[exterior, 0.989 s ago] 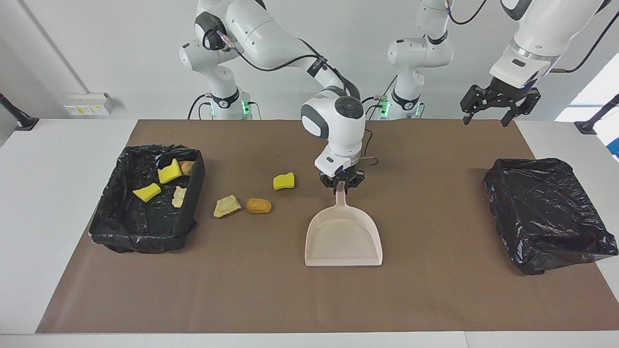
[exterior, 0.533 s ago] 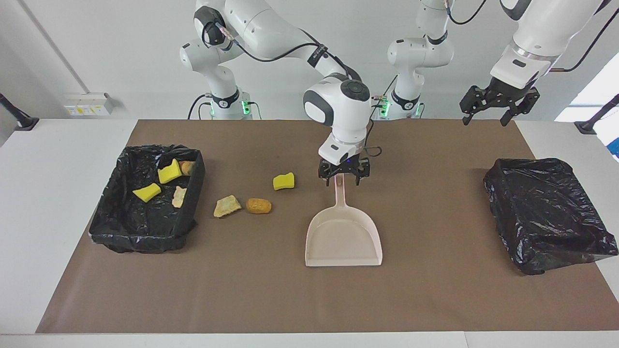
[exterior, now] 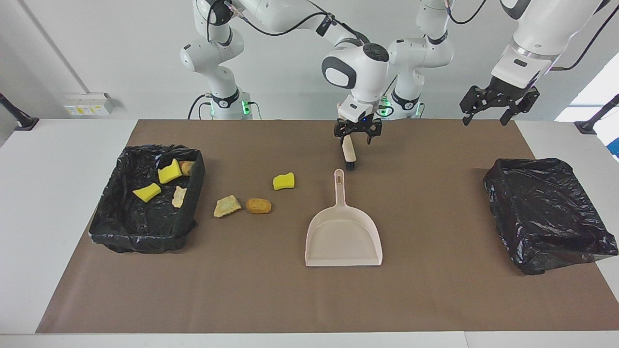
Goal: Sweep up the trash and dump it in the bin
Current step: 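Reach the left gripper to the dustpan handle and grasp it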
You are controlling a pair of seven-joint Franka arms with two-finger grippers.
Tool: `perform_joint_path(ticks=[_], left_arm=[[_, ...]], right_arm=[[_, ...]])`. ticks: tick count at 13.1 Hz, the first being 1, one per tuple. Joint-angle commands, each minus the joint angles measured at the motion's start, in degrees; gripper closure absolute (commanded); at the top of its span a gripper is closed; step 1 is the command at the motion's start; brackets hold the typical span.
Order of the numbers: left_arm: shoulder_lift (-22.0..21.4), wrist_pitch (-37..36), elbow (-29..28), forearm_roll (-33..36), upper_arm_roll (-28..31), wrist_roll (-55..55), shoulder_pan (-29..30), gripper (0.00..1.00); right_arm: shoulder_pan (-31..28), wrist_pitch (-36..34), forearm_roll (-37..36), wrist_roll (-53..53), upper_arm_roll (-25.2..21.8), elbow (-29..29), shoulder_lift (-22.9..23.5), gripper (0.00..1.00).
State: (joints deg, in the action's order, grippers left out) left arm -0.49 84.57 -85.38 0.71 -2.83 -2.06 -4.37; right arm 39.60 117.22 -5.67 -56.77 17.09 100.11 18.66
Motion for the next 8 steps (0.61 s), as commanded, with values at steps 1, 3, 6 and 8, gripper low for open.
perform_joint_path(ticks=[1,3,6,8], left_arm=[[-0.9,2.1,-2.0,-0.9,-0.4,-0.7,-1.2,0.00],[-0.1,6.8,-4.0,-1.0,-2.5,-0.8,-1.1,0.00],[0.3,17.4,-11.5,-1.0,-7.8,-0.6,-1.1,0.00],[2.1,25.2,-15.1,-1.1,-12.6,-6.0,-1.2,0.00]], right_arm=[[1.3,8.3,3.2,-0.7,0.1,13.4,-7.8,0.00],[3.6,14.8,3.4,-5.4,0.1,21.5,-12.0,0.00],[6.3,16.3,3.6,-6.5,0.1,27.0,-15.9,0.00],[7.8,20.4,3.6,-7.2,0.1,31.3,-17.6,0.00]])
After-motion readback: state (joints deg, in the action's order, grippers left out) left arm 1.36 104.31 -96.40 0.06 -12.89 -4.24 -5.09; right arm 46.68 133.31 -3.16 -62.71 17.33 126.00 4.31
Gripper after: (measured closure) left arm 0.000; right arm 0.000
